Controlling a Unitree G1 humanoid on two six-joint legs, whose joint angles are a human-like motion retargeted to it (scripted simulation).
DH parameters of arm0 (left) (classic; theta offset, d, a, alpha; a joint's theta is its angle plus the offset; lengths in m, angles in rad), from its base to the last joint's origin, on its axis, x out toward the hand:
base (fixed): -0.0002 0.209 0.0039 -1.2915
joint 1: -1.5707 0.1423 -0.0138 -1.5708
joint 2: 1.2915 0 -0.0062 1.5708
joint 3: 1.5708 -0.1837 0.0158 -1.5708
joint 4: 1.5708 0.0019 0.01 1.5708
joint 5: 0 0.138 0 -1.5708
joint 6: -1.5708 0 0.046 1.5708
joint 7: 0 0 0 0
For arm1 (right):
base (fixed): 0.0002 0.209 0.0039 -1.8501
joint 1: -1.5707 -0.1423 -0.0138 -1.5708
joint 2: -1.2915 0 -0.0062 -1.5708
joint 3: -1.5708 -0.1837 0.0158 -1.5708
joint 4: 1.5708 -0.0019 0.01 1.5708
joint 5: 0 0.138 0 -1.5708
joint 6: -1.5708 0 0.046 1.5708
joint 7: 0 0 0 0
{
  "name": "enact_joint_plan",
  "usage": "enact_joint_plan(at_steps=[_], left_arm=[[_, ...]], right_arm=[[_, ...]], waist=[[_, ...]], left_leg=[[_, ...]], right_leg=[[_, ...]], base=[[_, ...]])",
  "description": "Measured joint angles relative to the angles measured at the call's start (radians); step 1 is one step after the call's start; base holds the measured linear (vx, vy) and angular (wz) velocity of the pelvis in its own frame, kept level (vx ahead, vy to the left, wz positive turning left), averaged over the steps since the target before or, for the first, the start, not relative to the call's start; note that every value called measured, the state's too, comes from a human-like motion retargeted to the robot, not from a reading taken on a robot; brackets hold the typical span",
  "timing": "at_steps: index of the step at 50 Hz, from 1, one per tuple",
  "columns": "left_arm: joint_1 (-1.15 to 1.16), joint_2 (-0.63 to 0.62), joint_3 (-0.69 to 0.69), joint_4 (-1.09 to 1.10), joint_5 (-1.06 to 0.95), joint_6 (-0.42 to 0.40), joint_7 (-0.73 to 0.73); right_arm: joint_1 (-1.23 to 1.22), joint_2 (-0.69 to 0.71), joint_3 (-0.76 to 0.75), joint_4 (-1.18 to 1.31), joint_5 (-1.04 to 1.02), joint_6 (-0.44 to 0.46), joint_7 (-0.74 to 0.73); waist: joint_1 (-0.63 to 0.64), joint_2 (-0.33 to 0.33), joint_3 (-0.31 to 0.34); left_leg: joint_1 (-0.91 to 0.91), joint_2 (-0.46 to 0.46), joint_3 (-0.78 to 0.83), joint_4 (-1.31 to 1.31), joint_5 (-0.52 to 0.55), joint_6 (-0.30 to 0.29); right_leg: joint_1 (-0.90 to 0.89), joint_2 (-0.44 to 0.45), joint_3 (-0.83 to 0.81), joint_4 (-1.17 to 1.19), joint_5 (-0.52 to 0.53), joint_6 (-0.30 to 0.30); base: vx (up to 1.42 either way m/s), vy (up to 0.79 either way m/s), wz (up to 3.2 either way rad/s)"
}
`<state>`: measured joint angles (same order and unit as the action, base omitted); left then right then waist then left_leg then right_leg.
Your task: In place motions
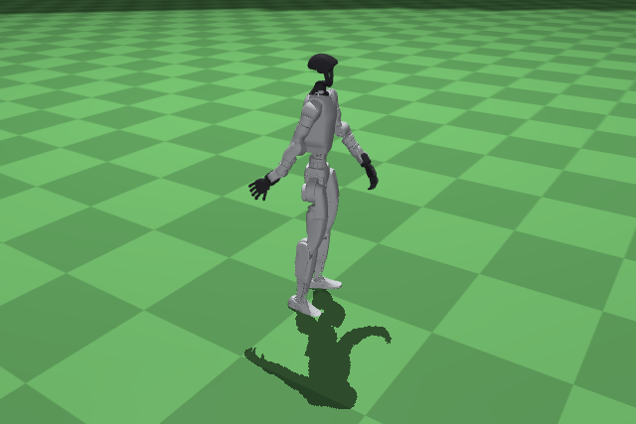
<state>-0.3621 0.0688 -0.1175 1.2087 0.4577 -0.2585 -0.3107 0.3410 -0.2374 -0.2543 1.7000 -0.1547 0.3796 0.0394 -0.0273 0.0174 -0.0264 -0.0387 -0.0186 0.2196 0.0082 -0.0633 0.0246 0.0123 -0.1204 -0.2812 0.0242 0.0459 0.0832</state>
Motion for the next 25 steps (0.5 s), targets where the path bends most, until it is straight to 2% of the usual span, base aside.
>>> enact_joint_plan(at_steps=[5,8,10,11,12,18,20,23,25], left_arm=[[0.220,0.008,0.065,0.279,0.127,0.135,0.231],[0.356,0.036,0.131,0.472,0.147,0.289,0.378],[0.494,0.048,0.156,0.491,0.121,0.398,0.449],[0.564,0.048,0.164,0.491,0.105,0.424,0.474],[0.633,0.047,0.176,0.491,0.096,0.440,0.495],[0.919,0.024,0.320,0.491,0.143,0.408,0.558],[0.944,0.023,0.358,0.491,0.113,0.422,0.591],[0.895,0.050,0.343,0.491,0.063,0.426,0.575],[0.815,0.073,0.305,0.491,0.056,0.418,0.552]], right_arm=[[-0.270,0.029,0.169,0.000,-0.075,-0.095,-0.046],[-0.480,0.080,0.264,-0.003,-0.155,-0.209,-0.049],[-0.580,0.130,0.311,-0.102,-0.208,-0.253,-0.039],[-0.621,0.155,0.327,-0.161,-0.231,-0.274,-0.029],[-0.659,0.179,0.341,-0.220,-0.251,-0.295,-0.019],[-0.792,0.258,0.394,-0.523,-0.288,-0.474,0.105],[-0.784,0.262,0.405,-0.595,-0.292,-0.541,0.117],[-0.720,0.245,0.412,-0.619,-0.306,-0.639,0.047],[-0.650,0.226,0.403,-0.589,-0.318,-0.641,-0.003]], waist=[[0.017,0.010,0.001],[0.038,0.016,0.010],[0.049,0.016,0.022],[0.050,0.015,0.024],[0.051,0.015,0.026],[0.044,0.032,0.016],[0.034,0.031,0.009],[0.026,0.019,0.002],[0.023,0.008,-0.003]], left_leg=[[0.037,0.008,0.038,-0.011,-0.014,-0.001],[0.065,0.018,0.079,-0.014,-0.028,-0.003],[0.083,0.024,0.108,-0.017,-0.038,-0.006],[0.089,0.027,0.117,-0.017,-0.042,-0.007],[0.094,0.029,0.126,-0.017,-0.046,-0.008],[0.086,0.045,0.149,-0.020,-0.053,-0.014],[0.076,0.045,0.139,-0.019,-0.049,-0.016],[0.065,0.038,0.117,-0.016,-0.041,-0.016],[0.057,0.030,0.096,-0.011,-0.035,-0.015]], right_leg=[[-0.005,0.010,0.034,0.009,0.008,-0.005],[-0.016,0.019,0.079,0.018,0.017,-0.007],[-0.023,0.027,0.112,0.023,0.022,-0.010],[-0.027,0.030,0.126,0.025,0.025,-0.010],[-0.032,0.033,0.140,0.026,0.028,-0.011],[-0.057,0.047,0.168,0.028,0.033,-0.009],[-0.056,0.044,0.153,0.027,0.029,-0.008],[-0.044,0.034,0.121,0.027,0.020,-0.007],[-0.032,0.026,0.094,0.026,0.013,-0.007]], base=[[0.01,0.00,-0.28],[-0.02,-0.03,-0.68],[0.01,-0.06,-0.76],[0.04,-0.06,-0.69],[0.03,-0.04,-0.62],[-0.01,0.01,-0.18],[0.01,0.00,0.40],[0.02,-0.01,0.59],[0.01,-0.02,0.69]])
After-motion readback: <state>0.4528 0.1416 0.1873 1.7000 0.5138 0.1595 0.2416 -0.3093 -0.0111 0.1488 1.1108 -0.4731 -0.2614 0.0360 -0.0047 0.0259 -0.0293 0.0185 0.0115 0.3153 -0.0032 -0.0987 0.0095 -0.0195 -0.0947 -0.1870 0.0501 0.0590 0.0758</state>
